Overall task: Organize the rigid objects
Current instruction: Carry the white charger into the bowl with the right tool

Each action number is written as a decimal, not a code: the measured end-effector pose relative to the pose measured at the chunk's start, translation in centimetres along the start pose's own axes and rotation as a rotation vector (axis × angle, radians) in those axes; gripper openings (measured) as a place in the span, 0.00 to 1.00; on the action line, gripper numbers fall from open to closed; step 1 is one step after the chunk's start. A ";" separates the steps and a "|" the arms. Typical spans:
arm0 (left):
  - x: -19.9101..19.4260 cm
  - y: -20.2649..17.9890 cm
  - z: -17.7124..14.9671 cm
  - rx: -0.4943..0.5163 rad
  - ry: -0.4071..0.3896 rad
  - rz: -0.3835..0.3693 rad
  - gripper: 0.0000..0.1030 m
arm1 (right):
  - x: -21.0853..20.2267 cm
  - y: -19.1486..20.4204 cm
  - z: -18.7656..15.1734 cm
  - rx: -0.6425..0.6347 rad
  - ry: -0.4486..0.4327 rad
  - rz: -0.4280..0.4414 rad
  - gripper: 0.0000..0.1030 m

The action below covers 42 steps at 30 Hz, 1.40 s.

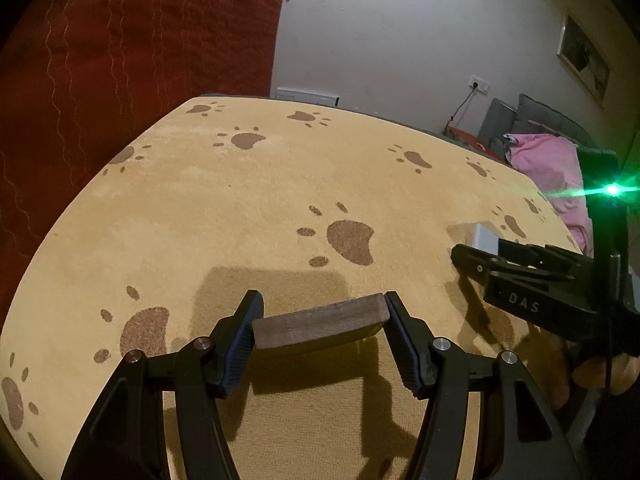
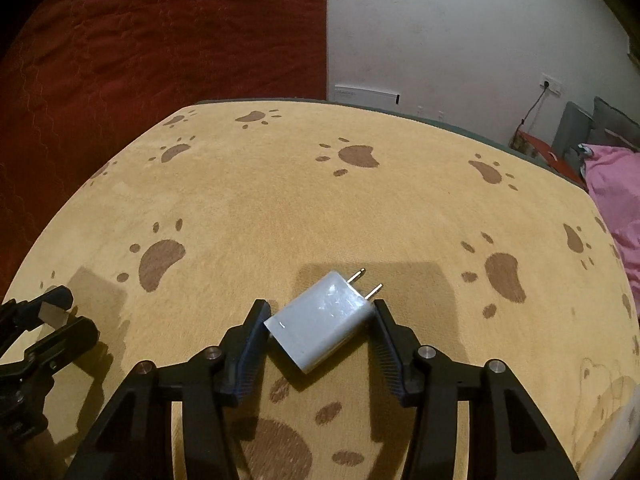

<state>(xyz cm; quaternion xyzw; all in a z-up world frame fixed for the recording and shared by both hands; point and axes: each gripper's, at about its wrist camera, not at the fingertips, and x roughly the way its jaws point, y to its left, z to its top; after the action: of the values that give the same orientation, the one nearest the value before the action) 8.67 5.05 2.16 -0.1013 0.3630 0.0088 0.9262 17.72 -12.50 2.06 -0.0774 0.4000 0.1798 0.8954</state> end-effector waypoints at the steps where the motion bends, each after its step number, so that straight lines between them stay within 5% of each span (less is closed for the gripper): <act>1: 0.0 0.0 0.0 0.000 0.000 0.000 0.60 | -0.1 0.0 -0.1 0.003 0.000 -0.001 0.52; 42: -4.1 -4.7 -2.9 0.109 -0.004 -0.054 0.60 | -12.1 -3.5 -7.2 0.215 -0.088 -0.127 0.52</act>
<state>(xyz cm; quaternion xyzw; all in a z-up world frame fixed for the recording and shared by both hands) 4.10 0.06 3.67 -0.0602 0.3580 -0.0357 0.9311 6.64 -20.95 6.24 0.0019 0.3715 0.0821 0.9248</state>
